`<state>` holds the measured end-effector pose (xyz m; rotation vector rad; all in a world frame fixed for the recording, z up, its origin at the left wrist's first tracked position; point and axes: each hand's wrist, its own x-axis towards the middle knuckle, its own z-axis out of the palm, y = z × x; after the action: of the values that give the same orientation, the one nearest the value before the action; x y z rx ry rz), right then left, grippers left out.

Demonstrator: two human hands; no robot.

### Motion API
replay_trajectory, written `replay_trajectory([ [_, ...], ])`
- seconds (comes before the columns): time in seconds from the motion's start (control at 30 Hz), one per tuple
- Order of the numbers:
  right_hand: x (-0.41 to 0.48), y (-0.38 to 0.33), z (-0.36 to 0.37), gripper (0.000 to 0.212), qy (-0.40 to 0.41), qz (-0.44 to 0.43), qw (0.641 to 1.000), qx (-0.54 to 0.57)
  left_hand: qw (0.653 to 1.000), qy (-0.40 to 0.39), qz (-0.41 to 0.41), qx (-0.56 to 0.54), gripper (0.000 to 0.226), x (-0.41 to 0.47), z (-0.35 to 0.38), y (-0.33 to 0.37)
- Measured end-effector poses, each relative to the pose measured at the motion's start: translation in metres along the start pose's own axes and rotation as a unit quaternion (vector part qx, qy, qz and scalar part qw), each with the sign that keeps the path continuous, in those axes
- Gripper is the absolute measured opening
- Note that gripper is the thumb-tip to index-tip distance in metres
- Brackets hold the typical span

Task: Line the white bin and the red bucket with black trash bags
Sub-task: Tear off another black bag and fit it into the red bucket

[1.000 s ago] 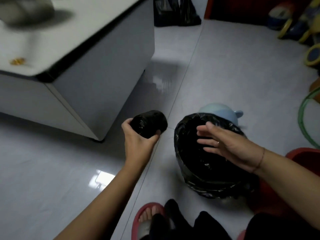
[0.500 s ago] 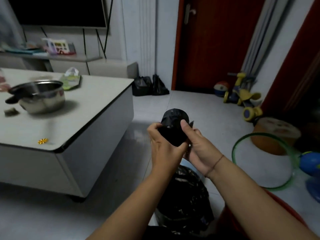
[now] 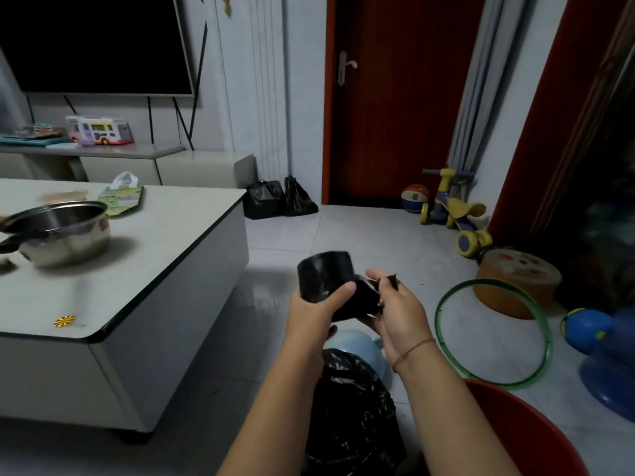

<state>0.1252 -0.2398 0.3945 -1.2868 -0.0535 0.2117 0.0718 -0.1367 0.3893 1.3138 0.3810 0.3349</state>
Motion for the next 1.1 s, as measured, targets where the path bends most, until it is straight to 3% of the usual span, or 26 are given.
replay_trajectory([
  [0.1, 0.000, -0.002, -0.013, 0.034, -0.017, 0.025, 0.997, 0.067, 0.996, -0.007, -0.074, -0.041, 0.045, 0.000, -0.009, -0.011],
  [0.3, 0.004, -0.004, -0.022, 0.035, -0.060, 0.019, 0.980, 0.189, 0.991, 0.020, -0.106, -0.074, 0.043, 0.000, 0.008, -0.021],
  [0.4, -0.002, -0.004, -0.024, 0.049, -0.075, -0.026, 0.993, 0.085, 0.984, 0.003, -0.113, -0.140, 0.045, 0.001, 0.007, -0.018],
  [0.5, -0.011, 0.003, -0.025, 0.085, -0.185, -0.028, 0.982, -0.020, 0.985, -0.041, -0.082, -0.148, 0.052, 0.003, 0.002, -0.015],
  [0.6, -0.015, 0.009, -0.020, 0.067, -0.235, -0.019, 0.971, -0.029, 0.982, -0.086, -0.076, -0.152, 0.058, 0.001, 0.002, -0.015],
  [0.77, -0.006, 0.011, -0.021, 0.029, -0.087, 0.021, 0.995, 0.048, 0.963, -0.134, -0.109, -0.208, 0.049, 0.000, -0.006, -0.016],
  [0.9, -0.002, 0.009, -0.021, 0.026, 0.011, 0.017, 1.000, 0.020, 0.948, -0.108, -0.170, -0.247, 0.060, 0.003, -0.007, -0.016],
  [1.1, -0.003, 0.005, -0.017, 0.028, -0.018, -0.005, 0.992, 0.125, 0.963, -0.071, -0.180, -0.188, 0.058, 0.005, -0.001, -0.025],
])
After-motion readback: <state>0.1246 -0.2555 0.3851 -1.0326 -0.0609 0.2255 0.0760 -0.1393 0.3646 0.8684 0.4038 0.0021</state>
